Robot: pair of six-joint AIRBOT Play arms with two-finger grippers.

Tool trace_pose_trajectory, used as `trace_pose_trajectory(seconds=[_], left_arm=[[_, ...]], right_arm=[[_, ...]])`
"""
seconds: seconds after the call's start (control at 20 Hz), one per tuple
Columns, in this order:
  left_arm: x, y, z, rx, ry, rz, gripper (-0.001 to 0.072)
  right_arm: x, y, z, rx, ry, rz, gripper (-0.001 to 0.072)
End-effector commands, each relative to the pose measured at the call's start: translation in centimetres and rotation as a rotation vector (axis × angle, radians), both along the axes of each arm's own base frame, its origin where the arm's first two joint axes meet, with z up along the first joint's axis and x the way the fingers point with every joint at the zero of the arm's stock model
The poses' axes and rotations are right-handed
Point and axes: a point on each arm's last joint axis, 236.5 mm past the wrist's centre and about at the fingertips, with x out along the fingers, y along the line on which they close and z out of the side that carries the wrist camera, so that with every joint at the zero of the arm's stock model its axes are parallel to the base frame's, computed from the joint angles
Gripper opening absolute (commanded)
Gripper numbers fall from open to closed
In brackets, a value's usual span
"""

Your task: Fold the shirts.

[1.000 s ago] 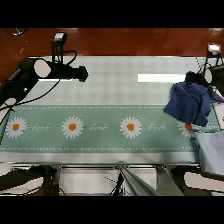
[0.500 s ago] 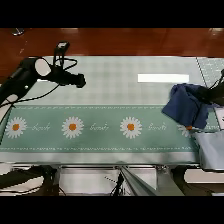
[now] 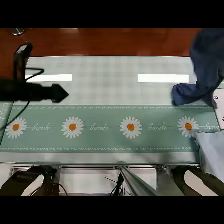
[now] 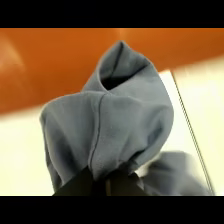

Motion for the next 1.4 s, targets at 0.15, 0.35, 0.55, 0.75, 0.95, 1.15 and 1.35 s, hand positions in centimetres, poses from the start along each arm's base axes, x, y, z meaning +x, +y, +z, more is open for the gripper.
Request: trace_pose_trajectory(seconds=[0.15,0.35,0.55,0.75,0.95,1.15,1.35], left_arm=[[-6.9,-0.7,-0.1,-0.165,-0.137,0.075,0.0701],[-6.7,-0.7,-0.5,-0.168,-0.138,0.086,0.0701],[-6.3,-0.6,-0.4,-0.170,-0.148,0.094,0.0701],[-5.9,-0.6,-1.4,-0.164,-0.109,0.096,0.0701],[-6.2,-0.8,-3.2,-0.148,-0.024,0.085,0.0701],[-7.2,-1.3,-4.9,-0.140,0.080,0.060,0.0701],[-12.0,0.3,-8.1,0.002,0.280,-0.044,0.0701]], right_arm=[[-9.8,10.7,16.0,-0.102,-0.418,0.270,0.0019],[-12.0,16.8,14.6,-0.074,-0.349,0.480,0.0019],[-11.8,24.7,3.6,-0.035,0.004,0.734,0.0019],[-11.6,33.6,-13.8,0.069,0.379,0.862,0.0020],[-13.1,39.7,-27.5,0.190,0.687,0.868,0.0021],[-11.8,40.2,-30.1,0.294,0.776,0.848,0.0627],[-7.4,25.4,-26.5,0.189,0.813,0.660,0.0626]])
